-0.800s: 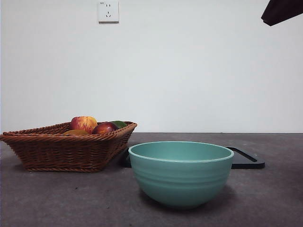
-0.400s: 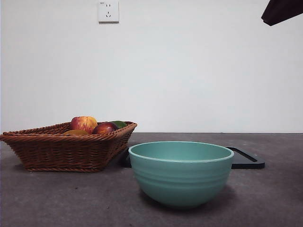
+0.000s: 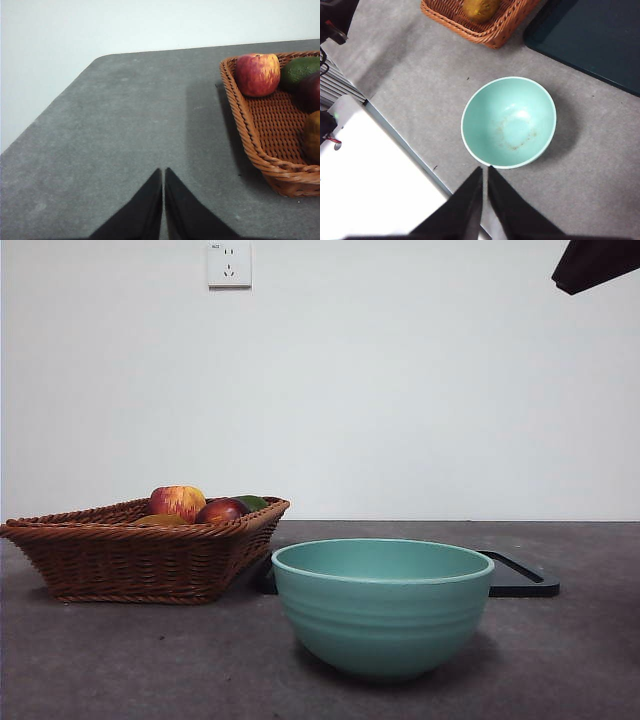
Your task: Pick up the wifruite, put it on the bowl, pick up the plate, put it on desk
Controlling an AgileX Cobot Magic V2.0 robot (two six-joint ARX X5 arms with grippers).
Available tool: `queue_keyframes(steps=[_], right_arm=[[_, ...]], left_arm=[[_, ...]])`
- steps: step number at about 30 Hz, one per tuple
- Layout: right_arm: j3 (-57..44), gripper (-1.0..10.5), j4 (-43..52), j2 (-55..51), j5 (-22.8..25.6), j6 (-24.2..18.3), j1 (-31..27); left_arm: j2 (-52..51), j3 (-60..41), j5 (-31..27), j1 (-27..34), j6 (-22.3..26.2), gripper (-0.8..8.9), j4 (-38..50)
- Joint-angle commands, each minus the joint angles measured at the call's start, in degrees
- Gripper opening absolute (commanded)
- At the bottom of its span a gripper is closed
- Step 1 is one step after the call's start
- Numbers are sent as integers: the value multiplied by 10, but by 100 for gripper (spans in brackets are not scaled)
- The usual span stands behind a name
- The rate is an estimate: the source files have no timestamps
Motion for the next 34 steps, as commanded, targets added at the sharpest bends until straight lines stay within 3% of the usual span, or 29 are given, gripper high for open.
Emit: queue_keyframes(steps=[1, 30, 34], right_arm=[[9, 6, 6, 3, 0, -6, 5], [9, 6, 9, 2, 0, -8, 4], [9, 6, 18, -17, 25, -74, -24]], left_arm=[[-1, -12, -1, 2, -6, 7, -4], [-1, -12, -1, 2, -6, 7, -3], [-1, -12, -1, 2, -6, 7, -4]])
